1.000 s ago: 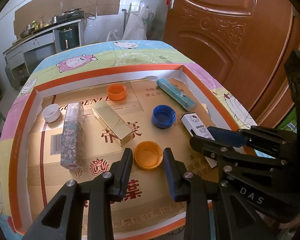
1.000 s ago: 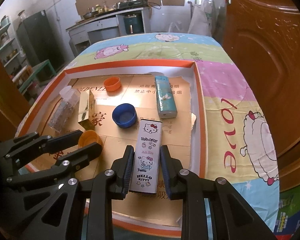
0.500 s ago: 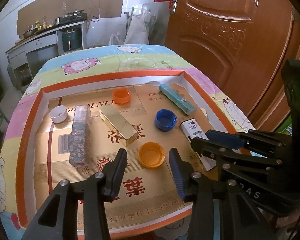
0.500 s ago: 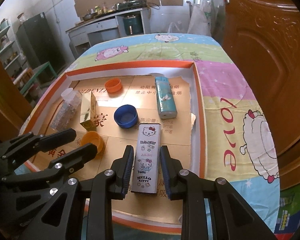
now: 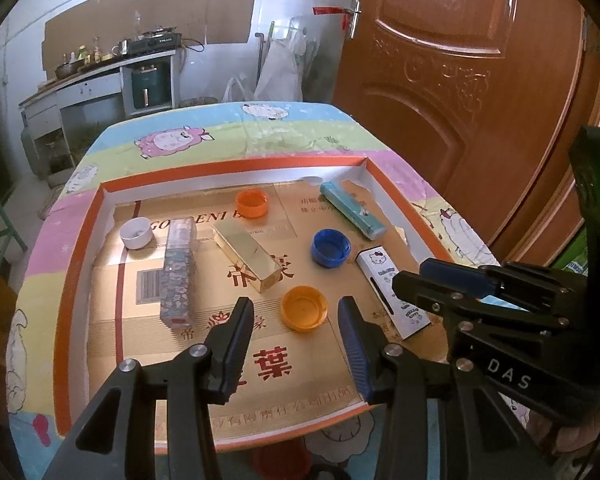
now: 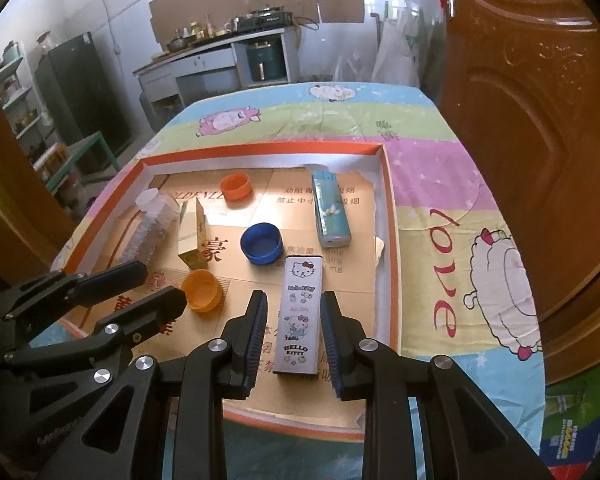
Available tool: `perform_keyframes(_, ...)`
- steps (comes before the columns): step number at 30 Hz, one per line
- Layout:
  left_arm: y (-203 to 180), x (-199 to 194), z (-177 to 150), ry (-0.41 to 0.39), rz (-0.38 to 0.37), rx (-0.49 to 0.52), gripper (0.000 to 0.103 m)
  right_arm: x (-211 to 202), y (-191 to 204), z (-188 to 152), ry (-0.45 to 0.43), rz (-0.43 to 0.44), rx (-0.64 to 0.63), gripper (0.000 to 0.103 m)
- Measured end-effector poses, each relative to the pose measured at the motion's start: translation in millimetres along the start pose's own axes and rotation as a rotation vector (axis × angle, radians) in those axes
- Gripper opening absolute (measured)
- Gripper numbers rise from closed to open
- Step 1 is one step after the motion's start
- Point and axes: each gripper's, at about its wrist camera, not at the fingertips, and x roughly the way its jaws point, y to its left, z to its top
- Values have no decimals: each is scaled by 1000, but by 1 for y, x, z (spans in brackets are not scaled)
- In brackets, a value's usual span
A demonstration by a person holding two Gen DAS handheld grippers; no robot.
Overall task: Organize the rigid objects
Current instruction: 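Lower the Hello Kitty box and orange cap into the tray and open both tools, then withdraw both open tools from the tray toward the red and black caps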
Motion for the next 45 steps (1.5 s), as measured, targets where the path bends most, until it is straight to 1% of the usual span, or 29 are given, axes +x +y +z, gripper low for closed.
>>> perform_keyframes(14,0,-32,-9,-34,16,-16,44,-35,9,-5,-42,-1,-12,28)
perform_keyframes(30,3,-72,-24,-77,37,-29,44,-74,29,-17,-80,-8,-36,28)
perform_keyframes(39,12,-95,-40,-101,59,-57,44,-95,36,-32,-95,-15,-39,28)
perform_keyframes(45,24,-110,-57,-114,83,-85,44,-96,47,-51,-71,19,-50,28)
